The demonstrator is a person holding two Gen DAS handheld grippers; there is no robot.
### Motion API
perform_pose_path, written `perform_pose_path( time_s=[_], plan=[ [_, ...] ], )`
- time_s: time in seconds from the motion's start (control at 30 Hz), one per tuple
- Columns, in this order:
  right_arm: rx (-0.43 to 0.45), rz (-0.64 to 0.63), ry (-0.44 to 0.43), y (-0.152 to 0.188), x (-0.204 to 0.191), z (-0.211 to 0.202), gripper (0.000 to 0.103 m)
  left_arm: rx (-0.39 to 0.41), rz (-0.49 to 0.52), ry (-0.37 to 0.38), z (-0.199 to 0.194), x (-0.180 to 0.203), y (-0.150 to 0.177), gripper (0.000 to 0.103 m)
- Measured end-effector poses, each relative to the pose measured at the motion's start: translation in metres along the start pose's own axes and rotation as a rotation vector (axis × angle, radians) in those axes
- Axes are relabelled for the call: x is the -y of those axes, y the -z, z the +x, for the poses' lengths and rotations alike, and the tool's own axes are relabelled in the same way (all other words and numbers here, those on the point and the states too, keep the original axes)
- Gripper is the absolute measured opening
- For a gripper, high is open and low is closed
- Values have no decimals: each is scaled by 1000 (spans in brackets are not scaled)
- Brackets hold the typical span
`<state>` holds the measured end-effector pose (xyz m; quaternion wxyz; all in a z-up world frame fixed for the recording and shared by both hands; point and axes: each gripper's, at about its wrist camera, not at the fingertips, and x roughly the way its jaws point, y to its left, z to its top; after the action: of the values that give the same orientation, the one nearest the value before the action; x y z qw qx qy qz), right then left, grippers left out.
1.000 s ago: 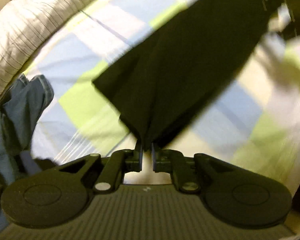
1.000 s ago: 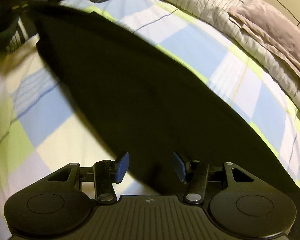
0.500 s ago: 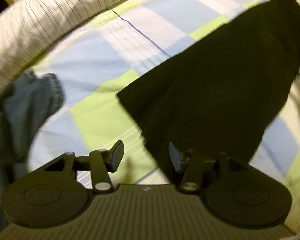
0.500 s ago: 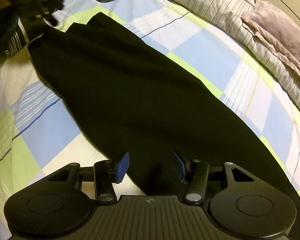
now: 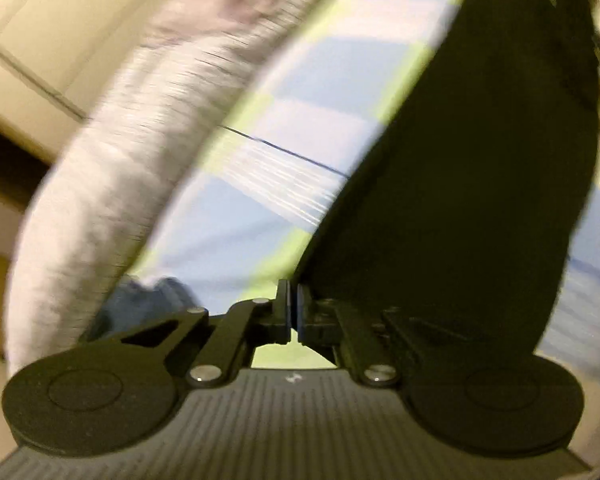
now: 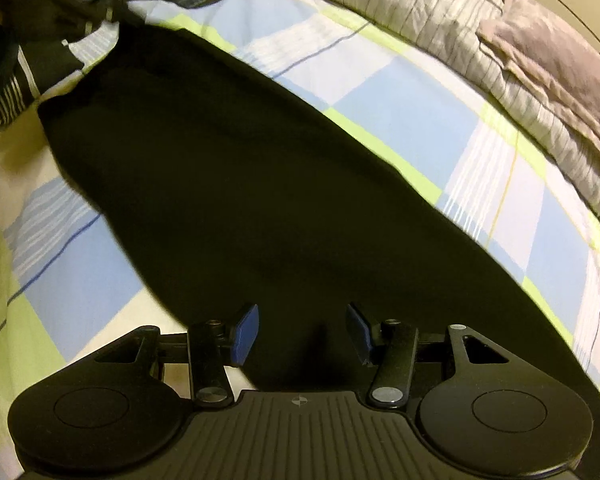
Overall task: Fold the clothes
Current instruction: 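Release the black trousers and pull both grippers back above them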
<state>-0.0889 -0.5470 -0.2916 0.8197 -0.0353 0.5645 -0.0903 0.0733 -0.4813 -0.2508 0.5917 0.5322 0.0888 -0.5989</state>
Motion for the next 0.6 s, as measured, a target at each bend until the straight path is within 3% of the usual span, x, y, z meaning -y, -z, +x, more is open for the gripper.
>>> perform_pose_path(
  time_s=[0.13,0.2,0.27,0.33,0.43,0.53,0.6],
  plan=[
    [8,-2,-1,-11,2,2,52,-127,-2,-36,27,-1,8,13],
    [8,-7,-5,-16,2,3,52,-141,-59,-12,32,-9,11,16],
    [10,-6,-7,-16,3,4,52,-139,-135,19,34,-17,13,29],
    [7,0,-6,-16,6,7,52,-137,-189,51,42,-24,11,35],
    [2,17,-4,-15,10,11,52,-134,-270,100,54,-35,6,39],
    [-1,44,6,-14,19,14,52,-168,-295,151,78,-36,5,37],
    [1,59,27,-13,27,16,52,-211,-301,214,90,-34,7,15]
  ],
)
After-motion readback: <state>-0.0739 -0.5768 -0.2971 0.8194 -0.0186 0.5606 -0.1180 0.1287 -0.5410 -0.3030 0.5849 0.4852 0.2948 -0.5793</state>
